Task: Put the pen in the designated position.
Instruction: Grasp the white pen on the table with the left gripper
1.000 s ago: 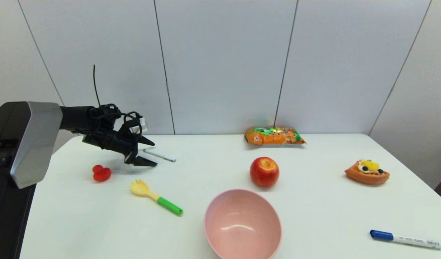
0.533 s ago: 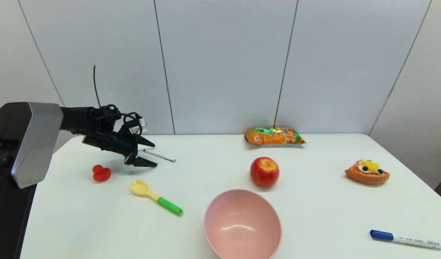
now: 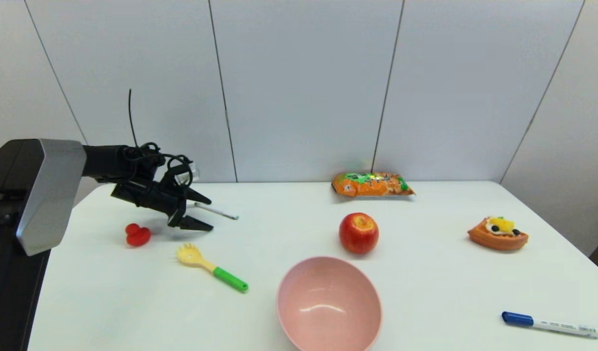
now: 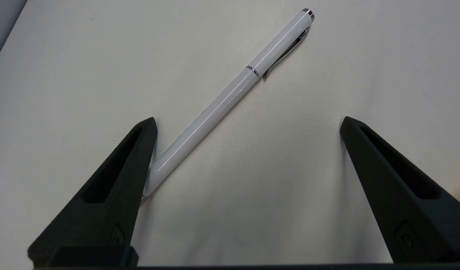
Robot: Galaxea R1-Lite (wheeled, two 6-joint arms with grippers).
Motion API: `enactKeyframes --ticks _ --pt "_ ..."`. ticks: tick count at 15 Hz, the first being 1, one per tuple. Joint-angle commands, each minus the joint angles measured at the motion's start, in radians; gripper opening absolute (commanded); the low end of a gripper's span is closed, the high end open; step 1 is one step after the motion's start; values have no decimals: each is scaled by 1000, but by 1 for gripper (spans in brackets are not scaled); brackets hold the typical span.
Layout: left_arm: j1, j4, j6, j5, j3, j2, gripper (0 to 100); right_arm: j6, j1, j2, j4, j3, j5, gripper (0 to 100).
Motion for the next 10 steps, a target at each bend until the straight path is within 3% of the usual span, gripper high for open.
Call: enactKeyframes --ticks 1,10 --pt "-1 1 3 -5 0 11 100 -1 0 1 0 0 0 100" --pt "-12 -17 3 -3 0 14 100 -1 0 1 0 0 0 100"
